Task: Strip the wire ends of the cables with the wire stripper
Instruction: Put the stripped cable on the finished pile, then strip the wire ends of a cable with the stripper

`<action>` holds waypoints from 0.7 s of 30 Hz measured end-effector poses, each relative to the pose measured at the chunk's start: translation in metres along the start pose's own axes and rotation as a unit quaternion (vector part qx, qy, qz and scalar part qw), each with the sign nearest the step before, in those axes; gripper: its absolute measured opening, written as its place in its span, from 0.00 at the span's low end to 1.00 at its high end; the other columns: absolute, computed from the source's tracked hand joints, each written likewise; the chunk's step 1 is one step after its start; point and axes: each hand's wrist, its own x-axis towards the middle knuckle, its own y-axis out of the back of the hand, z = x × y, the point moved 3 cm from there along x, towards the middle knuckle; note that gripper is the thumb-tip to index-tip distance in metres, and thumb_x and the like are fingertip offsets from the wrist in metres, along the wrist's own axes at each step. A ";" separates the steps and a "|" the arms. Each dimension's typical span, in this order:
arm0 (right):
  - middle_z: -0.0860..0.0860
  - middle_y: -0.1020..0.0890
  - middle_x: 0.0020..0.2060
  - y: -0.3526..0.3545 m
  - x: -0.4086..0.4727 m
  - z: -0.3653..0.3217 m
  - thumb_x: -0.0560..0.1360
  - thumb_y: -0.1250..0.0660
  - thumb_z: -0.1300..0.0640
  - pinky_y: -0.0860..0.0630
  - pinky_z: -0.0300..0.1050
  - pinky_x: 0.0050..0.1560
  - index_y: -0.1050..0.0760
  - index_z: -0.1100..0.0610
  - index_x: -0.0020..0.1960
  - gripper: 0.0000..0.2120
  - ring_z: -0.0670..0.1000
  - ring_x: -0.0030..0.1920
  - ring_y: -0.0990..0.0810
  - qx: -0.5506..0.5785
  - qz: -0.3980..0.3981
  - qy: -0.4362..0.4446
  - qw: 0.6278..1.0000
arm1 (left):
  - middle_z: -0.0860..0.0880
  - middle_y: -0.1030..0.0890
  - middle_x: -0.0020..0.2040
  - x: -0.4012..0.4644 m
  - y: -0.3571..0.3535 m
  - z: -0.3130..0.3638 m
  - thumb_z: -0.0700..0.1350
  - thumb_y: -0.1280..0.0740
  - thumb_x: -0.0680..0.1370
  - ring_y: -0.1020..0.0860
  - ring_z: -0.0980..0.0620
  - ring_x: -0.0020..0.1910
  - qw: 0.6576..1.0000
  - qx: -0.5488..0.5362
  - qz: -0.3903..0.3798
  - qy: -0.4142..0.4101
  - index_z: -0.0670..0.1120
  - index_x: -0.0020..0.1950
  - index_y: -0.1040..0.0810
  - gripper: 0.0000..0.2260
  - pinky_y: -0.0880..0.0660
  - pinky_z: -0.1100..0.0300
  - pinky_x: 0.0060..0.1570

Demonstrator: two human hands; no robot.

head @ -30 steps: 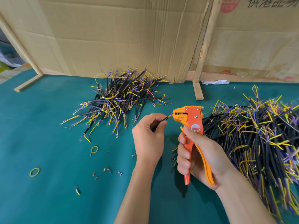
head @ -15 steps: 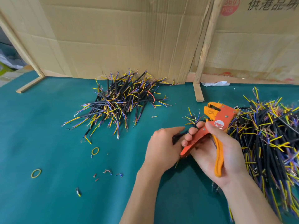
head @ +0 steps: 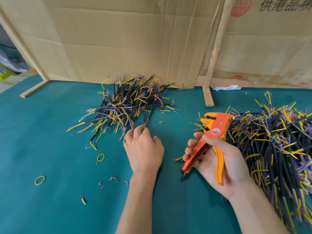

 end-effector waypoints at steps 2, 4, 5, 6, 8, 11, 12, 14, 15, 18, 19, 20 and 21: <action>0.62 0.20 0.42 0.001 0.000 -0.001 0.69 0.30 0.58 0.18 0.55 0.42 0.23 0.62 0.54 0.15 0.61 0.40 0.20 0.004 0.002 0.002 1.000 | 0.52 0.26 0.71 0.000 0.002 -0.001 0.44 0.37 0.79 0.35 0.43 0.69 0.999 -0.033 0.033 0.017 0.42 0.64 0.21 0.15 0.34 0.48 0.63; 0.62 0.20 0.41 0.001 0.000 -0.002 0.67 0.28 0.58 0.18 0.55 0.42 0.23 0.62 0.54 0.17 0.61 0.39 0.20 0.009 0.003 0.005 1.000 | 0.50 0.22 0.67 -0.001 0.006 0.000 0.41 0.36 0.78 0.33 0.42 0.66 0.994 -0.079 0.069 0.013 0.41 0.62 0.19 0.14 0.33 0.50 0.61; 0.62 0.20 0.41 0.001 0.000 -0.002 0.67 0.28 0.58 0.18 0.55 0.42 0.23 0.62 0.54 0.17 0.60 0.39 0.20 0.012 0.002 0.005 1.000 | 0.50 0.20 0.64 -0.001 0.009 0.002 0.40 0.35 0.77 0.32 0.42 0.64 0.990 -0.107 0.088 -0.001 0.40 0.60 0.18 0.13 0.32 0.51 0.61; 0.62 0.20 0.41 0.002 0.000 -0.002 0.66 0.27 0.58 0.18 0.55 0.42 0.23 0.62 0.54 0.18 0.60 0.39 0.20 0.014 0.002 0.004 1.000 | 0.49 0.18 0.60 -0.002 0.012 0.004 0.38 0.34 0.77 0.30 0.43 0.62 0.985 -0.136 0.108 -0.020 0.40 0.57 0.17 0.12 0.31 0.53 0.60; 0.63 0.20 0.42 0.003 0.001 -0.002 0.65 0.26 0.59 0.18 0.55 0.42 0.23 0.63 0.55 0.20 0.60 0.40 0.20 0.013 -0.001 -0.002 1.000 | 0.51 0.16 0.51 -0.004 0.019 0.009 0.38 0.34 0.76 0.24 0.46 0.55 0.968 -0.204 0.141 -0.040 0.42 0.50 0.15 0.09 0.28 0.58 0.55; 0.66 0.18 0.48 0.004 0.001 -0.001 0.66 0.25 0.59 0.18 0.56 0.43 0.23 0.64 0.58 0.22 0.61 0.39 0.20 0.001 -0.010 -0.016 1.000 | 0.58 0.17 0.41 -0.010 0.027 0.020 0.43 0.35 0.72 0.22 0.57 0.35 0.930 -0.349 0.113 -0.027 0.50 0.40 0.15 0.09 0.29 0.66 0.38; 0.67 0.17 0.52 0.004 0.001 -0.001 0.65 0.25 0.58 0.18 0.56 0.43 0.23 0.64 0.60 0.24 0.61 0.40 0.19 -0.006 -0.012 -0.021 1.000 | 0.58 0.17 0.39 -0.013 0.027 0.024 0.44 0.36 0.71 0.23 0.58 0.33 0.915 -0.392 0.088 -0.025 0.51 0.38 0.15 0.09 0.29 0.67 0.36; 0.68 0.18 0.58 0.004 0.002 0.000 0.66 0.25 0.56 0.18 0.56 0.44 0.24 0.65 0.63 0.28 0.61 0.40 0.19 -0.019 -0.017 -0.028 0.999 | 0.57 0.16 0.38 -0.016 0.027 0.030 0.43 0.36 0.69 0.20 0.58 0.34 0.884 -0.465 0.039 -0.019 0.51 0.35 0.15 0.10 0.25 0.64 0.37; 0.69 0.19 0.60 0.004 0.002 0.001 0.66 0.26 0.56 0.18 0.56 0.44 0.24 0.66 0.65 0.29 0.61 0.41 0.19 -0.024 -0.021 -0.031 0.999 | 0.54 0.15 0.37 -0.018 0.027 0.032 0.42 0.36 0.68 0.19 0.56 0.35 0.868 -0.495 0.017 -0.016 0.50 0.34 0.15 0.10 0.23 0.62 0.38; 0.68 0.19 0.60 0.002 0.001 0.002 0.68 0.26 0.55 0.19 0.55 0.44 0.20 0.65 0.63 0.26 0.61 0.41 0.20 -0.015 -0.041 -0.041 0.998 | 0.48 0.16 0.33 -0.022 0.024 0.039 0.40 0.37 0.66 0.20 0.53 0.33 0.848 -0.526 -0.043 -0.043 0.45 0.32 0.17 0.09 0.24 0.62 0.38; 0.67 0.18 0.59 0.002 0.001 0.002 0.68 0.26 0.55 0.19 0.55 0.44 0.19 0.64 0.63 0.25 0.60 0.40 0.20 -0.010 -0.044 -0.041 0.998 | 0.47 0.17 0.32 -0.022 0.022 0.039 0.40 0.37 0.66 0.20 0.52 0.33 0.847 -0.526 -0.060 -0.054 0.44 0.31 0.17 0.09 0.24 0.61 0.38; 0.66 0.18 0.58 0.003 0.001 0.001 0.68 0.26 0.54 0.19 0.55 0.44 0.19 0.64 0.63 0.25 0.60 0.40 0.20 -0.009 -0.045 -0.036 0.998 | 0.47 0.17 0.31 -0.022 0.021 0.039 0.41 0.37 0.65 0.21 0.52 0.33 0.846 -0.526 -0.071 -0.058 0.44 0.30 0.18 0.09 0.24 0.60 0.37; 0.65 0.18 0.59 0.004 0.001 0.001 0.69 0.27 0.55 0.19 0.55 0.44 0.20 0.64 0.64 0.25 0.60 0.40 0.21 -0.009 -0.041 -0.029 0.999 | 0.47 0.17 0.30 -0.021 0.019 0.037 0.43 0.36 0.64 0.22 0.52 0.32 0.845 -0.526 -0.076 -0.055 0.44 0.29 0.18 0.08 0.24 0.60 0.36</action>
